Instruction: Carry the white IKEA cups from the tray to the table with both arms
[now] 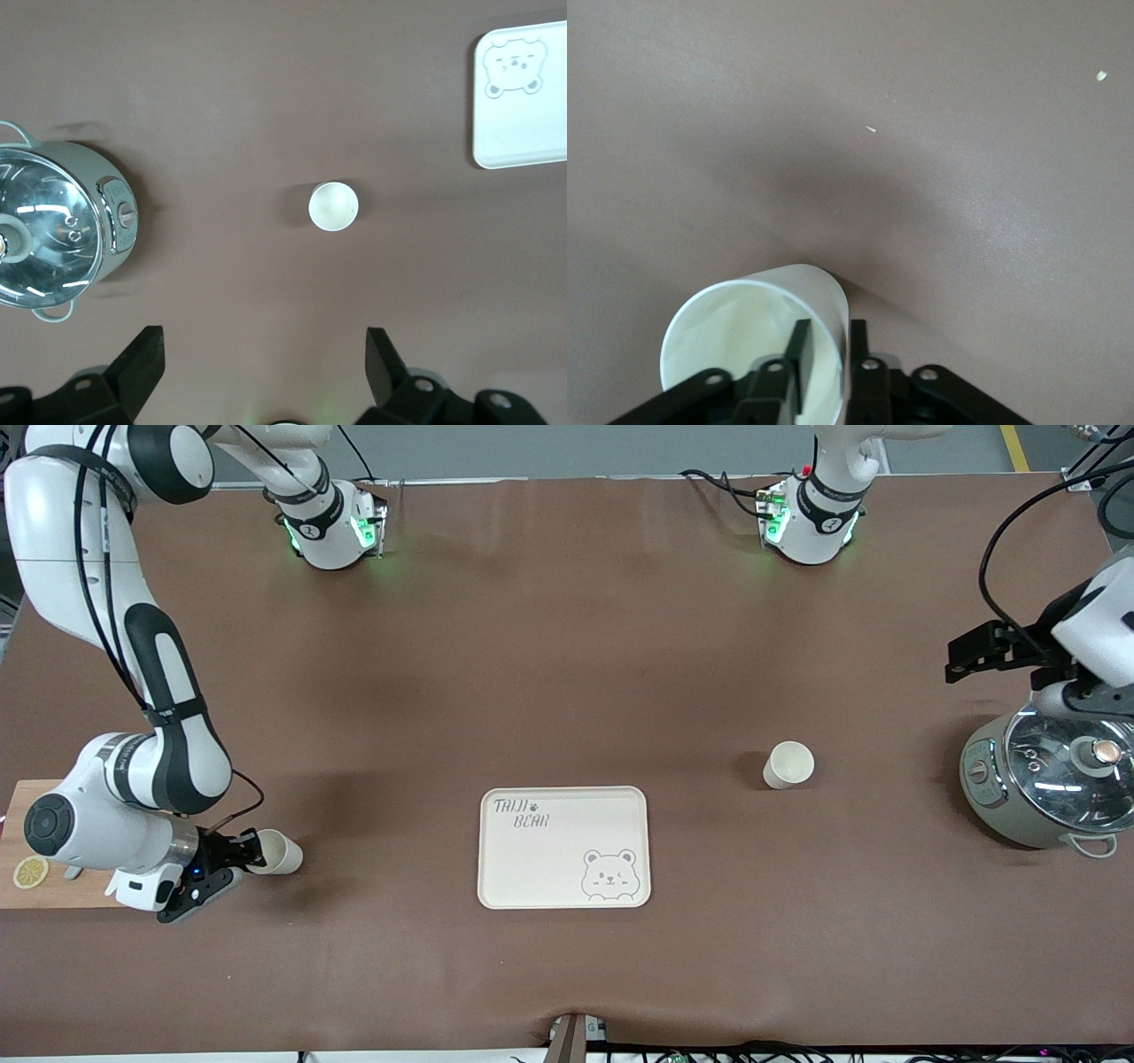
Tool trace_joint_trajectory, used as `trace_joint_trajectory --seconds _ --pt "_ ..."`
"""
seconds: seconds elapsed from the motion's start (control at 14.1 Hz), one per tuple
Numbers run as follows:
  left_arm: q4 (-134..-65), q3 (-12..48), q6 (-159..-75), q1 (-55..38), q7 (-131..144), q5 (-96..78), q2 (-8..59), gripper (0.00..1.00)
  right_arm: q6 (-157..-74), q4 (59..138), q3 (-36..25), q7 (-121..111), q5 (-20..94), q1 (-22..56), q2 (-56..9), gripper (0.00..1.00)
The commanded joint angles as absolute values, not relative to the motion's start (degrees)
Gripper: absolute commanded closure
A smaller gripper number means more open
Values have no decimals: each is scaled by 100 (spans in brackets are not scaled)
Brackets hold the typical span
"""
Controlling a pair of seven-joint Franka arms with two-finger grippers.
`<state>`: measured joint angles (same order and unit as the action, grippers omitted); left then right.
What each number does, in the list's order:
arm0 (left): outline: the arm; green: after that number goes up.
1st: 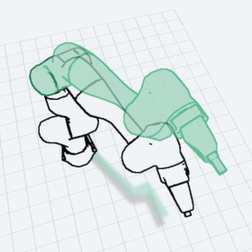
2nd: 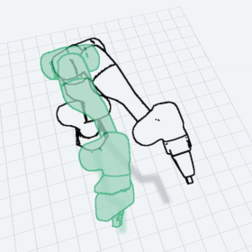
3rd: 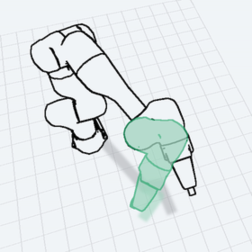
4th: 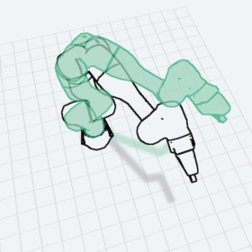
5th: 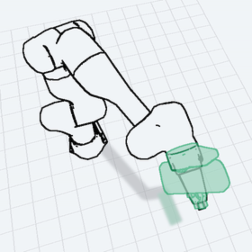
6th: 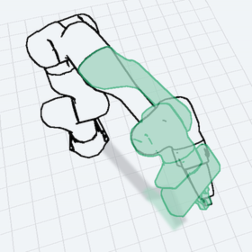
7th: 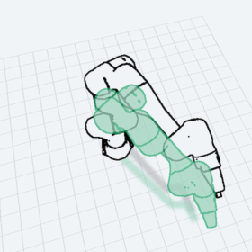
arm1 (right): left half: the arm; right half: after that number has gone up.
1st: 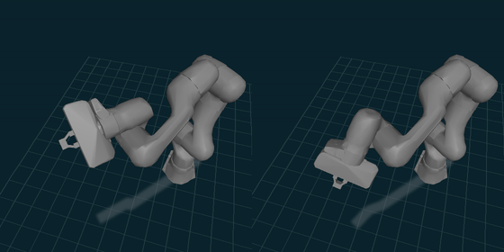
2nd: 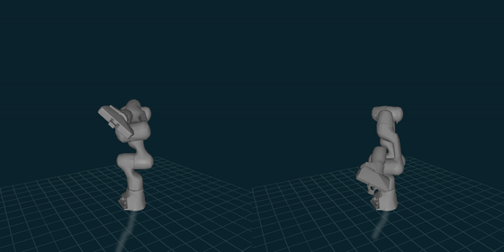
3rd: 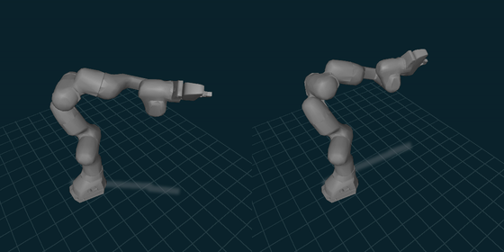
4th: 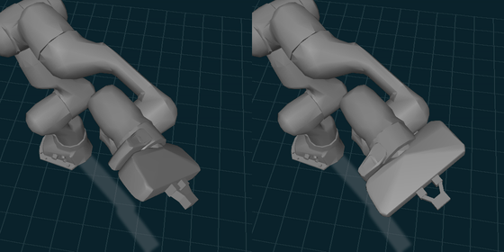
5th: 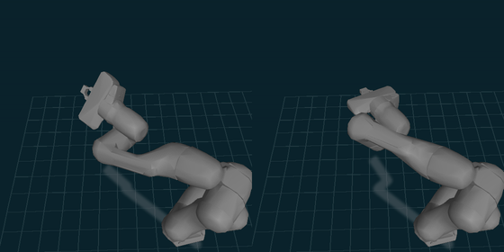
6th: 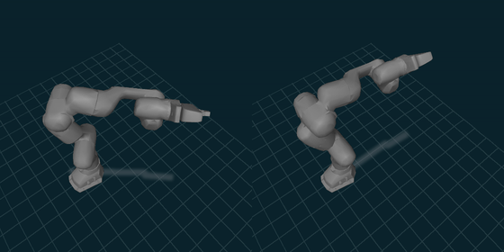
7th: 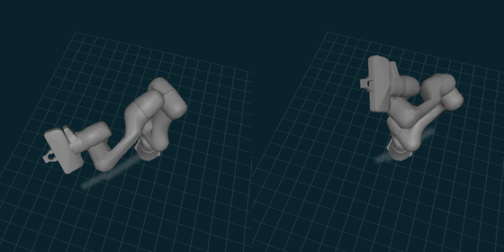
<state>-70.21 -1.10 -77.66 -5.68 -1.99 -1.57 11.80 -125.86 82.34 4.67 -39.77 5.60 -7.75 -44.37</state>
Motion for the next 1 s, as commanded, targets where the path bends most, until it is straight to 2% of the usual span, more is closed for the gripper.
trace_joint_trajectory --seconds 0.0,0.07,0.14,0.21,0.5,0.64,0.92 --pt "-7625 -387 -8110 -642 -527 -308 731 0 -12621 8218 554 -4078 668 -870 -4447 15" --pt "-8142 -387 -8478 -642 -553 -299 416 0 -12621 8192 554 -4078 668 -879 -4447 1" --pt "-8730 -387 -8943 -650 -589 -308 126 0 -12621 8183 554 -4078 668 -879 -4439 0" --pt "-8980 -387 -9217 -642 -571 -325 10 0 -12612 8174 554 -4078 659 -879 -4421 0" --pt "-8886 -413 -9263 -633 -615 -273 175 0 -12315 7963 545 -4052 650 -879 -4281 0" --pt "-8816 -413 -9316 -571 -965 -246 193 0 -11649 7692 527 -4008 659 -862 -4166 0" --pt "-8824 -378 -9439 -589 -888 -150 220 0 -9664 6647 501 -3658 598 -870 -3869 0"
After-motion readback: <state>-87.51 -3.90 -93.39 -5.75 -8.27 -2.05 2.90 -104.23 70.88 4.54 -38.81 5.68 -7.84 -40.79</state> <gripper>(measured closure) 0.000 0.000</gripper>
